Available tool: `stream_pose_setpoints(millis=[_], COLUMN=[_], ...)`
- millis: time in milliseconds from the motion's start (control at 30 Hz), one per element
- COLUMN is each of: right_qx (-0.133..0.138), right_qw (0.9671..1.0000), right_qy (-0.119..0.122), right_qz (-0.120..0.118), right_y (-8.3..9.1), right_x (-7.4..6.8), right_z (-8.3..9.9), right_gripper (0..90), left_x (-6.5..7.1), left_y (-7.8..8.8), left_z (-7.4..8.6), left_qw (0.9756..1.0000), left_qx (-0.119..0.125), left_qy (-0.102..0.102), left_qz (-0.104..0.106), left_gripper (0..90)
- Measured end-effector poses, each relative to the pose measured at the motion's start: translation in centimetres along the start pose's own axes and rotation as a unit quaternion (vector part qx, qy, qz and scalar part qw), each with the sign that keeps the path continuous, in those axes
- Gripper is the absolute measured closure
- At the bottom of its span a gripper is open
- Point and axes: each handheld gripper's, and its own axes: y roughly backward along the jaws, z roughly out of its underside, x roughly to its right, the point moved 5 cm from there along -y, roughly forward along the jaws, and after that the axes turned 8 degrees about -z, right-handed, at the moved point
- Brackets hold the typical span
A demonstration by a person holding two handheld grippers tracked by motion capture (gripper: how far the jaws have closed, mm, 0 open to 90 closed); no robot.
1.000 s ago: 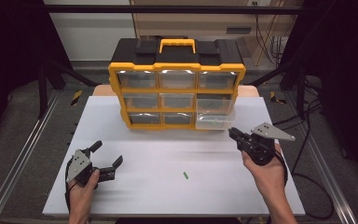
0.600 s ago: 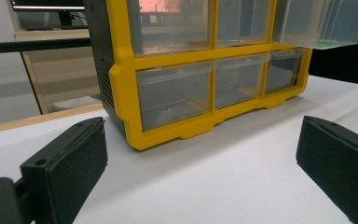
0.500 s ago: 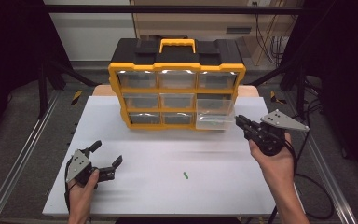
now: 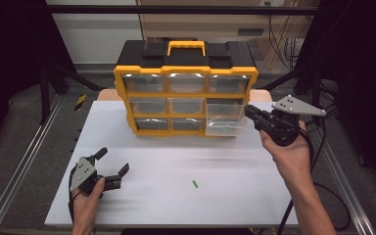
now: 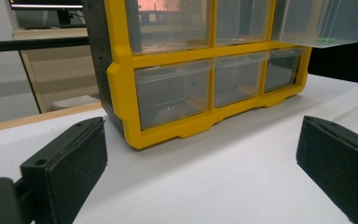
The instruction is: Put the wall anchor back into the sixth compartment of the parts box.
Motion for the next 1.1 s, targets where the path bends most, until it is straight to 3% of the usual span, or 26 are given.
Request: stream_pose_setpoints(millis=[400, 1100], right_qx=[-0.004, -0.038], right_qw=[0.9998, 0.9984], right_qy=[0.01, 0.016], right_qz=[-0.017, -0.039], right_y=[-1.6, -3.8], right_x=[0.1, -0.3], right_z=[-2.6, -3.3], right_gripper=[84.2, 84.2], left_x=[0.1, -0.5], left_y=[-0.2, 0.2], left_z=[0.0, 0.0], left_qw=[1.0, 0.9999], left_qx=[-0.001, 0.004], left_qy=[-0.002, 0.013], left_qz=[0.003, -0.008], left_gripper=[1.5, 1.6])
